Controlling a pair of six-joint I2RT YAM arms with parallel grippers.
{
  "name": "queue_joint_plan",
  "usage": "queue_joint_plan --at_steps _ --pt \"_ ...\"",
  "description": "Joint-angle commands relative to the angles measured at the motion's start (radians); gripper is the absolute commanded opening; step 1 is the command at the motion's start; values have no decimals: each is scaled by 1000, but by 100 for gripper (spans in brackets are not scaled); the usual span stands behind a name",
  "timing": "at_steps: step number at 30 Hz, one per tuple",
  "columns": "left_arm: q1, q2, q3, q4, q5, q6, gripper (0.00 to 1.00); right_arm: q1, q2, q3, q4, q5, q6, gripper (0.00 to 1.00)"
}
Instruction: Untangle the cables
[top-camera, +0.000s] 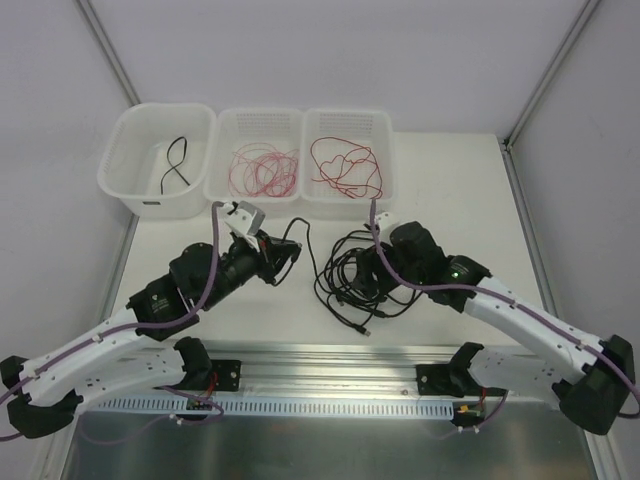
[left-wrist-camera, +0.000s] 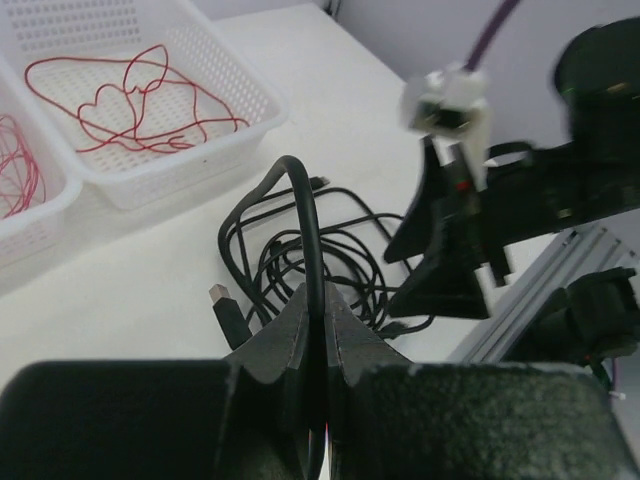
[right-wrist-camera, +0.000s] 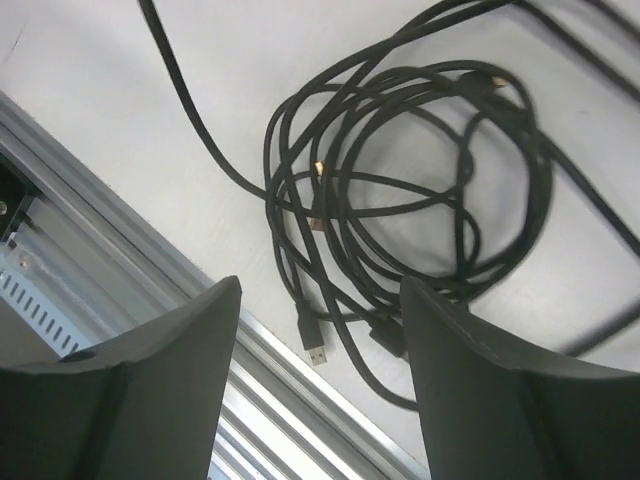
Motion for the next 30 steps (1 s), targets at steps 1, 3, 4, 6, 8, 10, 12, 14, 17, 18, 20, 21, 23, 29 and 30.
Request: queue_joint_plan --at_steps 1,3,4,6,8,10,12,14,17,18,20,21,23,29,30 --pt "2 -34 74 40 56 -18 0 15 119 -6 155 -109 26 69" --pt "2 -66 73 32 64 -33 0 17 200 -12 223 -126 40 70" --pt "2 -78 70 30 65 -42 0 18 223 -15 243 -123 51 70" --pt "2 -109 54 26 74 -65 0 17 295 -24 304 -122 58 68" --pt "2 -134 44 18 74 -84 0 18 346 -20 327 -125 60 66" --pt "2 -152 39 15 67 -98 0 18 401 -24 339 -128 63 62" --pt "2 -174 44 10 61 -105 0 20 427 -35 367 -125 65 57" --pt "2 -190 59 7 51 -104 0 18 461 -44 378 -131 68 52" --pt "2 -206 94 -8 45 -99 0 18 486 -66 386 -113 80 41" --pt "2 -209 103 -11 42 -98 0 17 484 -70 379 -88 81 37" --pt "2 -226 137 -31 21 -87 0 8 472 -90 361 -67 85 29" --pt "2 -232 152 -46 6 -84 0 2 461 -98 349 -56 85 28" --pt "2 -252 201 -72 -39 -58 0 -28 421 -113 303 -11 88 23" --pt "2 -289 310 -166 -139 -7 0 -164 259 -179 116 148 121 17" --pt "2 -290 317 -174 -143 -3 0 -169 230 -178 93 188 117 17"
